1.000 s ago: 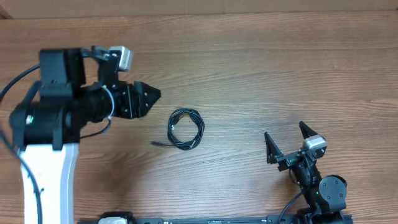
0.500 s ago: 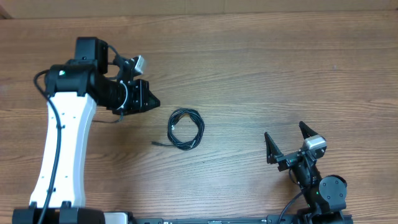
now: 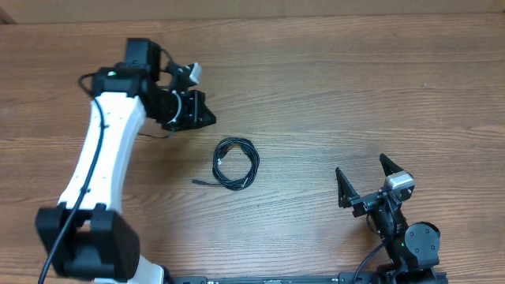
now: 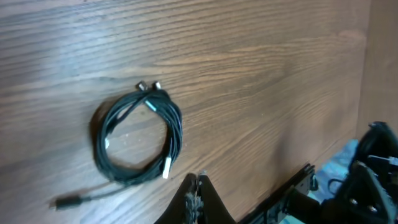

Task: Untangle cables
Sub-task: 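Raise the left arm and move its gripper above the black cable coil, then lower the left gripper onto the top of the cable coil and grasp, then move the right gripper toward the cable coil beside the left gripper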

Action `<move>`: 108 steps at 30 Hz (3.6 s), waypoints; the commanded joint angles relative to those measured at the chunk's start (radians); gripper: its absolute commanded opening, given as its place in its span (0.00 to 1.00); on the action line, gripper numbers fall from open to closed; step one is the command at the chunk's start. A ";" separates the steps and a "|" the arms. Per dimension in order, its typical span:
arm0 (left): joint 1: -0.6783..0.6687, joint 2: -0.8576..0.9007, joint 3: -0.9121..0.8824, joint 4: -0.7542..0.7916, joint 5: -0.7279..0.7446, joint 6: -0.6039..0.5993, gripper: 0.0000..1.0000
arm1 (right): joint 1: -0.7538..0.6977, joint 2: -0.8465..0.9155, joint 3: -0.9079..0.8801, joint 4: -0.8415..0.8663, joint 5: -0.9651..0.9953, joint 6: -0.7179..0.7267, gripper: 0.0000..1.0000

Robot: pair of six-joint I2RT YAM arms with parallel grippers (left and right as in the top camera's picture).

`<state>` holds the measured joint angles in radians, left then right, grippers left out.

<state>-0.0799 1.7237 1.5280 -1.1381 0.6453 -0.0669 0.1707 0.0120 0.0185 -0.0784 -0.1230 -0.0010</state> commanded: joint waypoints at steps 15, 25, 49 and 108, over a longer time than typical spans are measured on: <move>-0.185 0.188 -0.008 0.050 -0.424 -0.026 0.34 | -0.002 -0.009 -0.010 0.005 0.007 -0.004 1.00; -0.184 0.200 -0.089 0.050 -0.612 -0.095 0.43 | -0.002 -0.009 -0.010 0.005 0.007 -0.004 1.00; -0.176 0.201 -0.181 0.201 -0.663 -0.098 0.36 | -0.002 -0.009 -0.010 0.005 0.007 -0.004 1.00; -0.190 0.203 -0.250 0.302 -0.438 -0.034 0.33 | 0.132 1.290 0.705 -0.377 -0.491 0.552 0.73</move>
<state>-0.2623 1.9167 1.3033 -0.8444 0.2131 -0.0841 0.2646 1.2507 0.7017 -0.4793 -0.6273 0.4931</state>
